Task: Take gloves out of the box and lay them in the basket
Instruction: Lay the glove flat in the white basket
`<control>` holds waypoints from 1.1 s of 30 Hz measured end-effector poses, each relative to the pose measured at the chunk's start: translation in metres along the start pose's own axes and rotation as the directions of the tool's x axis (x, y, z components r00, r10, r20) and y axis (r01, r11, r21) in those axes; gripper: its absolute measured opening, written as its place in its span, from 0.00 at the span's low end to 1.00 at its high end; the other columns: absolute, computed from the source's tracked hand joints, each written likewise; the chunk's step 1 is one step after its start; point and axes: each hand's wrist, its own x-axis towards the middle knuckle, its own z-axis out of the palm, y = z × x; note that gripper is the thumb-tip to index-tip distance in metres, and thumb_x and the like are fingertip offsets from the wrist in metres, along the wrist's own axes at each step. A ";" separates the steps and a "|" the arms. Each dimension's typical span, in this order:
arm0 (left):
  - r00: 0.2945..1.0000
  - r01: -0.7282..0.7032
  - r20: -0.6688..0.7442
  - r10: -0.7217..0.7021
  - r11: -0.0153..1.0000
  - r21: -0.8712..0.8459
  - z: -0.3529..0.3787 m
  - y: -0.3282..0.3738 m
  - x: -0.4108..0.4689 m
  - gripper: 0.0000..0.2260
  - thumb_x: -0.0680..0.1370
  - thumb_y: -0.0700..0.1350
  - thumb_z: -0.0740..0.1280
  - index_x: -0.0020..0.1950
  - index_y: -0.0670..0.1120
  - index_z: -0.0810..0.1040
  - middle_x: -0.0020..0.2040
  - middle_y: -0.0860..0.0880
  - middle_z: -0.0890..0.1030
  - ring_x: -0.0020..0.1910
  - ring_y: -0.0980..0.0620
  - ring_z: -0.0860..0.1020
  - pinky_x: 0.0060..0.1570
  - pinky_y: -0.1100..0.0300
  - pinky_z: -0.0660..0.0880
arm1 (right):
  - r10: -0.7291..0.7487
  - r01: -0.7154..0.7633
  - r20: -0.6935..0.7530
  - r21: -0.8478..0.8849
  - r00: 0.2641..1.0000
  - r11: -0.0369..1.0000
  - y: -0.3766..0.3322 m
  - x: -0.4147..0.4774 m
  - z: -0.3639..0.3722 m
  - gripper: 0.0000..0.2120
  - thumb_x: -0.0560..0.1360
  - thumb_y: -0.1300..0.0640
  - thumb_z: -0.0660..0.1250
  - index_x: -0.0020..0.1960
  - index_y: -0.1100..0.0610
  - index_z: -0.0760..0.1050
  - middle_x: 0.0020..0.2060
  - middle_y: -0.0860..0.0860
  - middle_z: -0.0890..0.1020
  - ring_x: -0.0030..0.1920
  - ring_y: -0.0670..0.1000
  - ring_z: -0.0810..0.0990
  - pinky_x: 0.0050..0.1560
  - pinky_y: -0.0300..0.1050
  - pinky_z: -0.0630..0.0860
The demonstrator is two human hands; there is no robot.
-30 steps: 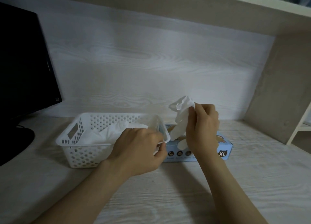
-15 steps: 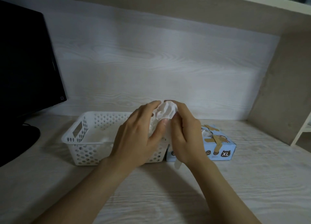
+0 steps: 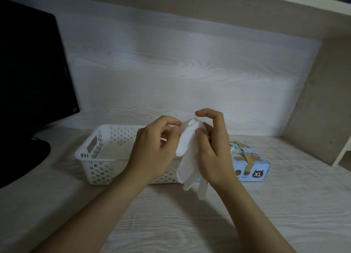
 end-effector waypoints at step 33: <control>0.989 0.143 -0.007 -0.150 0.957 -0.252 -0.014 0.002 0.009 0.02 0.84 0.46 0.67 0.55 0.50 0.80 0.47 0.53 0.86 0.46 0.54 0.84 0.47 0.56 0.81 | 0.325 -0.412 0.302 0.295 0.896 0.862 -0.005 0.007 -0.014 0.23 0.69 0.68 0.67 0.62 0.53 0.76 0.43 0.62 0.82 0.38 0.61 0.80 0.40 0.53 0.78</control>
